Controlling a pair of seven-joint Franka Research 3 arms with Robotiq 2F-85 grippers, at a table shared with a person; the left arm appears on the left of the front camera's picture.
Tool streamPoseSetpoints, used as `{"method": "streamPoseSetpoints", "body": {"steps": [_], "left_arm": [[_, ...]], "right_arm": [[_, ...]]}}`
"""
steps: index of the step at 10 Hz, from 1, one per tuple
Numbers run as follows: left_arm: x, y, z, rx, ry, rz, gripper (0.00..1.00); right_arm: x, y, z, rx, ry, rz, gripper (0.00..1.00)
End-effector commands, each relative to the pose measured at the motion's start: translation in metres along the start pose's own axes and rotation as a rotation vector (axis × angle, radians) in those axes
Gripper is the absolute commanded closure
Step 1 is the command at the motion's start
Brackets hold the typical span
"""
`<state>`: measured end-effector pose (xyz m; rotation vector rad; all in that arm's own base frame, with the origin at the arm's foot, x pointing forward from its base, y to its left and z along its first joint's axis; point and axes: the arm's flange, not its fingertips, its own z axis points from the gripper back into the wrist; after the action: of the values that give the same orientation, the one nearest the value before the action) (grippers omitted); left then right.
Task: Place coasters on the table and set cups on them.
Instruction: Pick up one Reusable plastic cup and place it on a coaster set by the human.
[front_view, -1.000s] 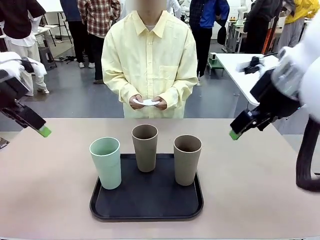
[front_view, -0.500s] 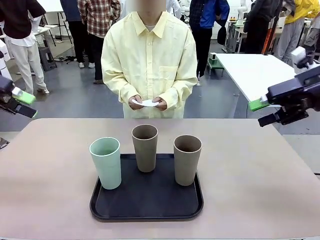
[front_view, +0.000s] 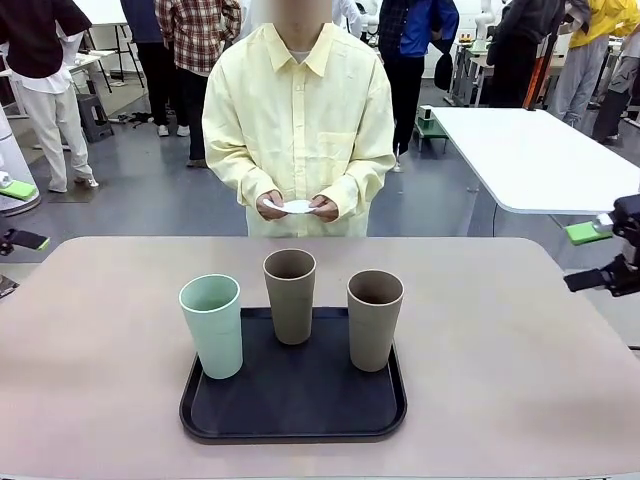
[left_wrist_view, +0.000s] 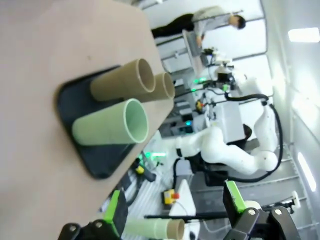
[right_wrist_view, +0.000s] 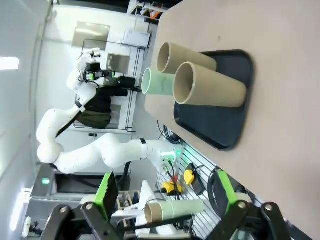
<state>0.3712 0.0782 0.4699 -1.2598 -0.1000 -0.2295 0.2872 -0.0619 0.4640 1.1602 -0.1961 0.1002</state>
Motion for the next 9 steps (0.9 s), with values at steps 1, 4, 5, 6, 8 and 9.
{"method": "streamPoseSetpoints", "body": {"steps": [1, 4, 5, 6, 8, 9], "left_arm": [[-0.007, -0.002, 0.006, 0.016, -0.008, -0.003, 0.0], [-0.019, 0.003, 0.01, 0.003, -0.062, 0.066, 0.0], [-0.02, 0.001, 0.005, 0.005, -0.079, 0.085, 0.0], [-0.023, 0.0, 0.005, 0.032, -0.083, 0.086, 0.0], [-0.016, 0.009, 0.015, 0.016, -0.047, 0.056, 0.0], [-0.016, 0.009, 0.015, 0.016, -0.047, 0.056, 0.0]], "right_arm": [[-0.033, -0.01, -0.004, -0.012, -0.022, 0.013, 0.0], [-0.049, -0.012, 0.015, -0.009, -0.07, 0.002, 0.0], [-0.052, -0.011, 0.02, -0.004, -0.089, 0.003, 0.0], [-0.053, -0.008, 0.022, -0.003, -0.095, 0.019, 0.0], [-0.025, -0.011, 0.039, -0.009, -0.08, -0.023, 0.0], [-0.025, -0.011, 0.039, -0.009, -0.08, -0.023, 0.0]]}}
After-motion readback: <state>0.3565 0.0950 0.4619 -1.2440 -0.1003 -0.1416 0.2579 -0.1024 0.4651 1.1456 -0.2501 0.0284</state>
